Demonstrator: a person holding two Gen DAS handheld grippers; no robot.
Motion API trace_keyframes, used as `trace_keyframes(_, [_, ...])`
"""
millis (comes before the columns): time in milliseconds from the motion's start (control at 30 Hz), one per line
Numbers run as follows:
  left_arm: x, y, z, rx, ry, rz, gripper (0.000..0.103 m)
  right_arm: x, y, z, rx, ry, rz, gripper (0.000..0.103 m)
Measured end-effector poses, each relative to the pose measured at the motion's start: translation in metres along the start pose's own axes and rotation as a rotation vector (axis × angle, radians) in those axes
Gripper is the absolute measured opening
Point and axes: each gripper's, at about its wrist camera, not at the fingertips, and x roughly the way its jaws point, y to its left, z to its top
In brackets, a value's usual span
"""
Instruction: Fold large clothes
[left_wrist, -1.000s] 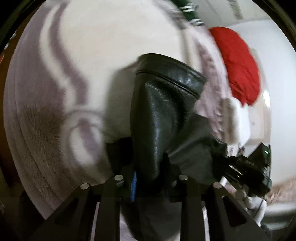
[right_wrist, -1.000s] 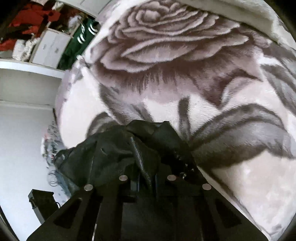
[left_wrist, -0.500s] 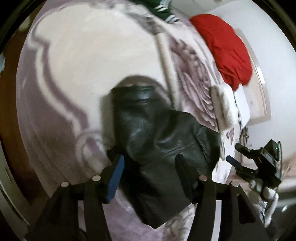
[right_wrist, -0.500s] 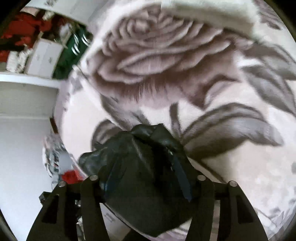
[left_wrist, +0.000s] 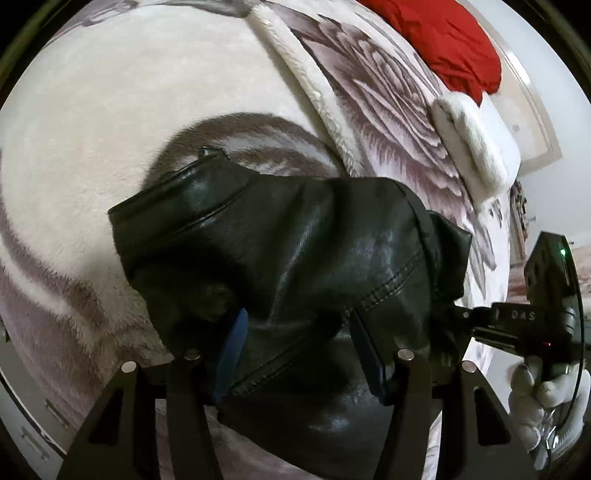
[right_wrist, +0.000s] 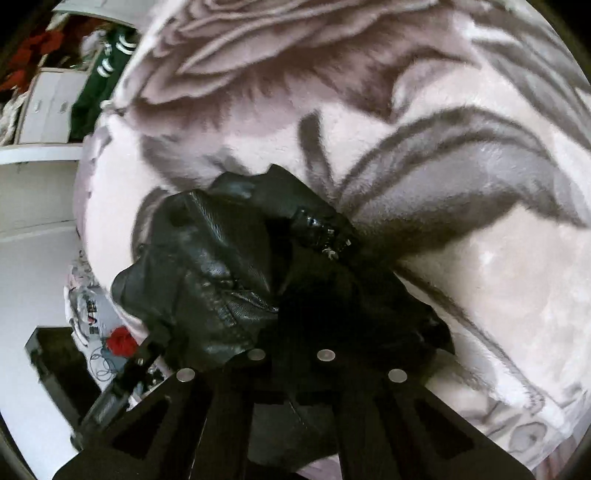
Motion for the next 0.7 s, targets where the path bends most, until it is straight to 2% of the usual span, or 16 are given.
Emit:
trace_keyframes(100, [0.002, 0.000, 0.003, -0.006, 0.007, -0.002, 0.054, 0.014, 0.003, 0.002, -0.004, -0.008, -0.012, 0.000])
trace_keyframes(167, [-0.010, 0.001, 0.000, -0.030, 0.009, -0.011, 0.055, 0.019, 0.002, 0.003, 0.009, -0.010, 0.004, 0.000])
trace_keyframes(267, [-0.042, 0.009, -0.006, -0.090, -0.014, -0.094, 0.055, 0.009, -0.002, 0.001, 0.024, 0.007, 0.064, 0.000])
trace_keyframes(300, [-0.055, 0.015, -0.011, -0.118, -0.026, -0.132, 0.055, -0.003, -0.007, -0.005, 0.044, 0.005, 0.127, 0.010])
trace_keyframes(333, [-0.066, 0.021, -0.017, -0.143, -0.031, -0.161, 0.057, -0.019, -0.015, -0.015, 0.073, -0.014, 0.214, 0.027])
trace_keyframes(367, [-0.073, 0.028, -0.022, -0.166, -0.028, -0.178, 0.065, -0.029, -0.022, -0.023, 0.092, -0.032, 0.270, 0.040])
trace_keyframes(400, [-0.077, 0.037, -0.028, -0.193, -0.021, -0.191, 0.072, -0.042, -0.032, -0.040, 0.129, -0.059, 0.347, 0.071])
trace_keyframes(433, [-0.079, 0.043, -0.033, -0.214, -0.016, -0.195, 0.072, -0.049, -0.040, -0.054, 0.157, -0.078, 0.383, 0.075])
trace_keyframes(500, [-0.075, 0.056, -0.042, -0.246, 0.006, -0.189, 0.072, -0.048, -0.063, -0.093, 0.259, -0.088, 0.453, 0.075])
trace_keyframes(533, [-0.069, 0.063, -0.046, -0.266, 0.027, -0.180, 0.072, -0.037, -0.074, -0.115, 0.319, -0.077, 0.499, 0.075])
trace_keyframes(600, [-0.055, 0.071, -0.050, -0.290, 0.049, -0.208, 0.072, -0.009, -0.087, -0.145, 0.399, -0.049, 0.542, 0.076])
trace_keyframes(700, [-0.042, 0.076, -0.052, -0.282, 0.065, -0.249, 0.072, 0.040, -0.102, -0.166, 0.497, -0.057, 0.627, 0.076])
